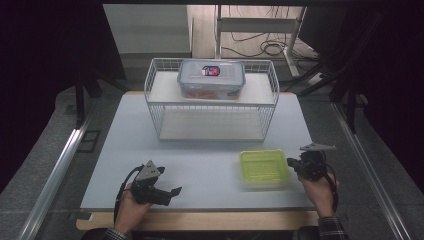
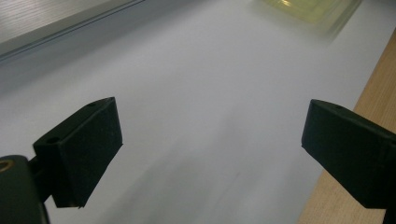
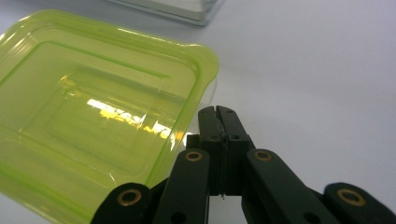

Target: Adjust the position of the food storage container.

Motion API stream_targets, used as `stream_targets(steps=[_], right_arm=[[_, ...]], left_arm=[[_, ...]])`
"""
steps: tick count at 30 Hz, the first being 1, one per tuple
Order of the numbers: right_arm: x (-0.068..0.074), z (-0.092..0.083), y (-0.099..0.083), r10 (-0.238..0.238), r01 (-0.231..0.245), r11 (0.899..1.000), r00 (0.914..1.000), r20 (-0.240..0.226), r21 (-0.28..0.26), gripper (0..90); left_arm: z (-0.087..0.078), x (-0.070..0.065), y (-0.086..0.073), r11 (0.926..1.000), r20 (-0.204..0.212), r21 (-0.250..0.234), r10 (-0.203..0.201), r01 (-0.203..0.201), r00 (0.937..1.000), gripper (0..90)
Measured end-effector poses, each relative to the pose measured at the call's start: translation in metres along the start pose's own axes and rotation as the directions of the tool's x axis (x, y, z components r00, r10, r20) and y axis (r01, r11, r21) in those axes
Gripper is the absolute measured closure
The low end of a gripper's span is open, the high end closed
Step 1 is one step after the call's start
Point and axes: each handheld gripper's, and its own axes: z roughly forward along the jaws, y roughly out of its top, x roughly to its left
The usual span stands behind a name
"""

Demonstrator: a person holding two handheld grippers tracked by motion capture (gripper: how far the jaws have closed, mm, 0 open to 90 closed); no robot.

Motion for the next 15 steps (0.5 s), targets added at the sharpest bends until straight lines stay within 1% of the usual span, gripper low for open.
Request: stream_targets(steps=[6, 10, 15], right_arm=[[0.018, 0.007, 0.004, -0.025, 0.025, 1.0, 0.9982, -0.054, 0.008, 89.5], [0.029, 0.011, 0.007, -0.055, 0.056, 0.998, 0.9956, -0.076, 0.012, 89.5], [0.043, 0.015, 0.01, -0.082, 0.083, 0.996, 0.9909, -0.107, 0.01, 89.5]], left_arm=[[0.0, 0.0, 0.0, 1.0, 0.001, 0.001, 0.0, 0.0, 1.0, 4.9], [0.001, 0.0, 0.0, 1.0, 0.001, 0.007, -0.003, 0.003, 1.0, 4.9], [0.002, 0.0, 0.0, 0.9999, 0.002, 0.011, -0.003, 0.003, 1.0, 4.9]])
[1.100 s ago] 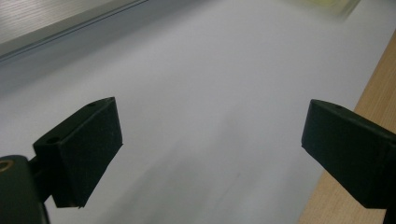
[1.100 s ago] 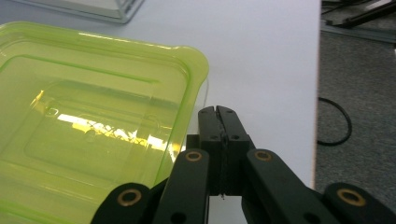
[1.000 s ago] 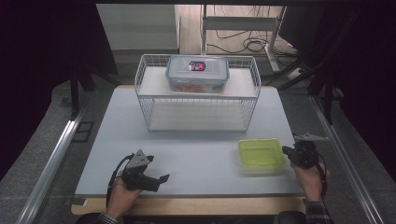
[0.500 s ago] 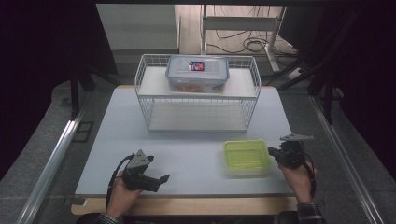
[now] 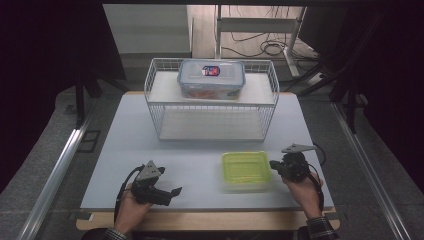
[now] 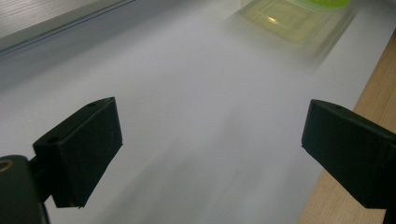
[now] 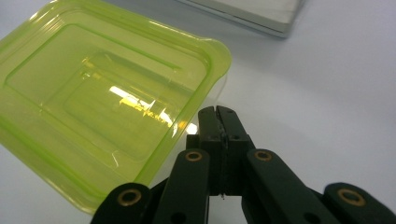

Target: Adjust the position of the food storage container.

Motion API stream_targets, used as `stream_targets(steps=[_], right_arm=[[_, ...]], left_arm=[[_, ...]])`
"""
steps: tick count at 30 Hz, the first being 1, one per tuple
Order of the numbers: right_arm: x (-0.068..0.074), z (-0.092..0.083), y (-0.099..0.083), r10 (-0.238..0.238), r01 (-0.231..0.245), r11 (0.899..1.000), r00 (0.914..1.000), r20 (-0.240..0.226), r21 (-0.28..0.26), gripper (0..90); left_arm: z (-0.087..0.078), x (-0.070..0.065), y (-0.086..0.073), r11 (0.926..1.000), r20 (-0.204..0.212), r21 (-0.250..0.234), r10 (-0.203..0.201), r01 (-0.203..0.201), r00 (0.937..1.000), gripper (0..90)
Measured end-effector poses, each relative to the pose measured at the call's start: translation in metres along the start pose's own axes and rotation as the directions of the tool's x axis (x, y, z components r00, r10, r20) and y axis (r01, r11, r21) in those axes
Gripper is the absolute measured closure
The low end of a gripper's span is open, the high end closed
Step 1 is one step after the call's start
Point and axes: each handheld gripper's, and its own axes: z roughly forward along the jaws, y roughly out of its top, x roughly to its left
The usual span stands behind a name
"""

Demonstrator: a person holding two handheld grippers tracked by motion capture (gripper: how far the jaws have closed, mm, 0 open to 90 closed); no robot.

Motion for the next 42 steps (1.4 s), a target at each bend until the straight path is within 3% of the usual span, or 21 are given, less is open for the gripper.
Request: stream_targets(steps=[14, 35, 38, 42], right_arm=[[0.036, 0.019, 0.012, -0.066, 0.066, 0.998, 0.9946, -0.081, -0.005, 89.4], [0.069, 0.055, 0.036, -0.15, 0.148, 0.989, 0.9821, -0.114, -0.029, 88.9], [0.066, 0.053, 0.036, -0.151, 0.149, 0.988, 0.9831, -0.104, -0.031, 83.6], [0.056, 0.048, 0.035, -0.146, 0.142, 0.989, 0.9854, -0.088, -0.047, 60.8]], left_arm=[[0.002, 0.0, 0.0, 0.9999, 0.002, 0.011, 0.0, 0.0, 1.0, 4.9], [0.003, 0.0, 0.0, 0.9999, 0.014, 0.005, -0.013, 0.013, 0.9998, 4.6], [0.003, 0.0, 0.0, 0.9999, 0.015, 0.003, -0.013, 0.013, 0.9998, 4.6], [0.003, 0.0, -0.001, 0.9999, 0.013, 0.008, -0.012, 0.012, 0.9998, 4.6]])
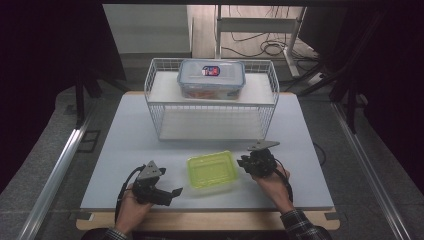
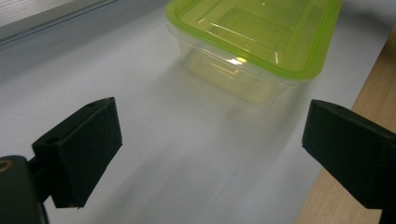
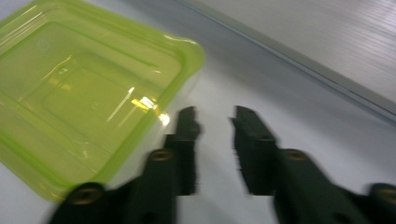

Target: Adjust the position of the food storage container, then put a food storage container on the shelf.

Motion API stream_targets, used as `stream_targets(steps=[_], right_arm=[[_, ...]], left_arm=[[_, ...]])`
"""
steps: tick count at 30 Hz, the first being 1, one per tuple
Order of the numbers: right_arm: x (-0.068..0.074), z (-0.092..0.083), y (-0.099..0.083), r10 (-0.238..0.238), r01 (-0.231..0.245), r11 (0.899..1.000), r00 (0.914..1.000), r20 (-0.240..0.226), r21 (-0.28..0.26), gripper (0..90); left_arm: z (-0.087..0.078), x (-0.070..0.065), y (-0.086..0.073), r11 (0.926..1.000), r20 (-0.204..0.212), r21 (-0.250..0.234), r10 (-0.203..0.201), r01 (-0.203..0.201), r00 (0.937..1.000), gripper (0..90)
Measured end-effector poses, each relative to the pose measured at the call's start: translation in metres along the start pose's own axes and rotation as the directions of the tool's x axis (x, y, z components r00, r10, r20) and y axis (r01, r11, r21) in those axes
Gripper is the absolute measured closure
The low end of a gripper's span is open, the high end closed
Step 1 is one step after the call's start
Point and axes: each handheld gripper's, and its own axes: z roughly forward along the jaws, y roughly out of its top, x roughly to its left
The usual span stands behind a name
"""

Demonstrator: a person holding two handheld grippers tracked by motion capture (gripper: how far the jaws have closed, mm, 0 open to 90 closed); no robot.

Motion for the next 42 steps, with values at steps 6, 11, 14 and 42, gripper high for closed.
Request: stream_targets(steps=[6, 11, 14, 42], right_arm=[[-0.011, -0.002, -0.008, 0.05, -0.05, 0.999, 0.9987, 0.005, 0.01, 34.1], [-0.012, -0.004, -0.009, 0.057, -0.057, 0.998, 0.9983, -0.012, -0.01, 25.8], [-0.012, -0.007, -0.008, 0.072, -0.072, 0.997, 0.9972, -0.022, -0.015, 25.1], [-0.006, 0.009, 0.006, 0.352, -0.348, 0.935, 0.8994, -0.26, 0.062, 56.2]], left_arm=[[0.001, 0.0, 0.0, 1.0, 0.001, 0.005, 0.0, 0.0, 1.0, 4.6], [0.001, 0.0, 0.0, 1.0, 0.002, 0.008, 0.0, 0.0, 1.0, 4.6], [0.0, 0.0, 0.0, 1.0, 0.002, 0.007, 0.0, 0.0, 1.0, 4.7], [0.001, -0.003, 0.001, 0.9997, -0.008, 0.014, 0.021, -0.02, 0.9998, 4.8]])
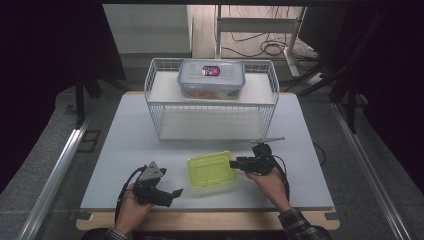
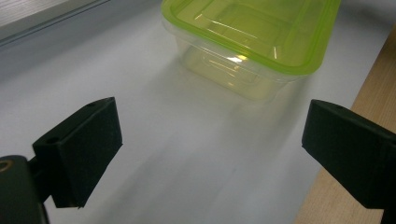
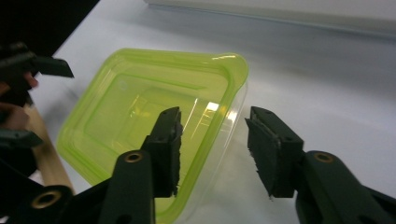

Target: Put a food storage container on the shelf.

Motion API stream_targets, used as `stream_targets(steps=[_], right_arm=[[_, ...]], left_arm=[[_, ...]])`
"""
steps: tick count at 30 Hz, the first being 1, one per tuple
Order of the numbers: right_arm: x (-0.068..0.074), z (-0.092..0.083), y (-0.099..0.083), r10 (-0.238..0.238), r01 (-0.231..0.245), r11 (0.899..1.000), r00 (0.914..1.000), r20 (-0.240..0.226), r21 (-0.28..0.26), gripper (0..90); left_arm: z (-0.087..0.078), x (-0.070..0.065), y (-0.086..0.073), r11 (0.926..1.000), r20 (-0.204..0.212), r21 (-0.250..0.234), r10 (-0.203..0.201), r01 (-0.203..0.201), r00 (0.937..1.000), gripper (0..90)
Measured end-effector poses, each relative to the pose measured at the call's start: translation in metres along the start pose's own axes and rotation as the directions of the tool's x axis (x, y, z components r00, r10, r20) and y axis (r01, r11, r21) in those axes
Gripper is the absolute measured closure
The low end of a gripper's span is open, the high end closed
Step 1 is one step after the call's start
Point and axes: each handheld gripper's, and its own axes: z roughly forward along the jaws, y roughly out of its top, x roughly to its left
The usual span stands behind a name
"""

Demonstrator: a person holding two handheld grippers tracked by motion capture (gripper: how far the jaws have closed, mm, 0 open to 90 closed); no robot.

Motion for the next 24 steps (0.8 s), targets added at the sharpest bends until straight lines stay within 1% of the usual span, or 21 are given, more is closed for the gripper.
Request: stream_targets(steps=[3, 6, 8, 10, 11, 14, 15, 16, 18, 20, 23, 24], right_arm=[[-0.008, 0.006, 0.001, 0.068, -0.067, 0.998, 0.9969, -0.041, 0.017, 59.9], [-0.011, 0.009, 0.002, 0.109, -0.107, 0.994, 0.9915, -0.071, 0.033, 63.9], [-0.011, 0.01, 0.003, 0.123, -0.12, 0.992, 0.9893, -0.078, 0.041, 66.4], [-0.011, 0.012, 0.003, 0.141, -0.137, 0.989, 0.9874, -0.072, 0.06, 70.2], [-0.011, 0.014, 0.004, 0.156, -0.151, 0.986, 0.9847, -0.077, 0.068, 71.4], [-0.015, 0.015, 0.005, 0.197, -0.188, 0.979, 0.9724, -0.124, 0.084, 77.4], [-0.015, 0.016, 0.006, 0.213, -0.202, 0.976, 0.9656, -0.149, 0.087, 78.8], [-0.014, 0.016, 0.006, 0.215, -0.203, 0.975, 0.9645, -0.153, 0.09, 79.4], [-0.011, 0.016, 0.009, 0.207, -0.194, 0.976, 0.9668, -0.15, 0.096, 80.2], [-0.011, 0.017, 0.01, 0.205, -0.192, 0.977, 0.967, -0.151, 0.094, 80.4], [-0.012, 0.017, 0.01, 0.216, -0.204, 0.975, 0.9633, -0.159, 0.091, 80.5], [-0.013, 0.017, 0.01, 0.215, -0.203, 0.975, 0.9635, -0.159, 0.085, 80.6]], left_arm=[[0.0, 0.0, 0.0, 1.0, 0.001, -0.001, 0.001, -0.001, 1.0, 4.7], [0.0, 0.0, 0.0, 1.0, 0.001, -0.001, 0.0, 0.0, 1.0, 4.7], [0.0, 0.0, 0.0, 1.0, 0.001, 0.0, 0.001, -0.001, 1.0, 4.7], [0.0, -0.001, 0.0, 1.0, 0.003, 0.0, -0.001, 0.001, 1.0, 4.7], [0.0, -0.001, 0.0, 1.0, 0.004, -0.001, 0.0, 0.0, 1.0, 4.7], [0.0, -0.001, 0.0, 1.0, 0.003, -0.004, -0.001, 0.001, 1.0, 4.7], [0.0, -0.001, 0.0, 1.0, 0.004, -0.006, -0.002, 0.002, 1.0, 4.7], [0.0, -0.001, 0.0, 1.0, 0.003, -0.007, -0.004, 0.004, 1.0, 4.7], [0.0, -0.001, 0.0, 0.9998, 0.003, -0.014, -0.01, 0.01, 0.9999, 4.7], [-0.001, 0.0, 0.0, 0.9998, 0.003, -0.017, -0.008, 0.008, 1.0, 4.7], [-0.002, 0.0, 0.0, 0.9998, 0.002, -0.02, -0.009, 0.009, 1.0, 4.7], [-0.003, 0.001, 0.0, 0.9998, 0.001, -0.02, -0.006, 0.006, 1.0, 4.7]])
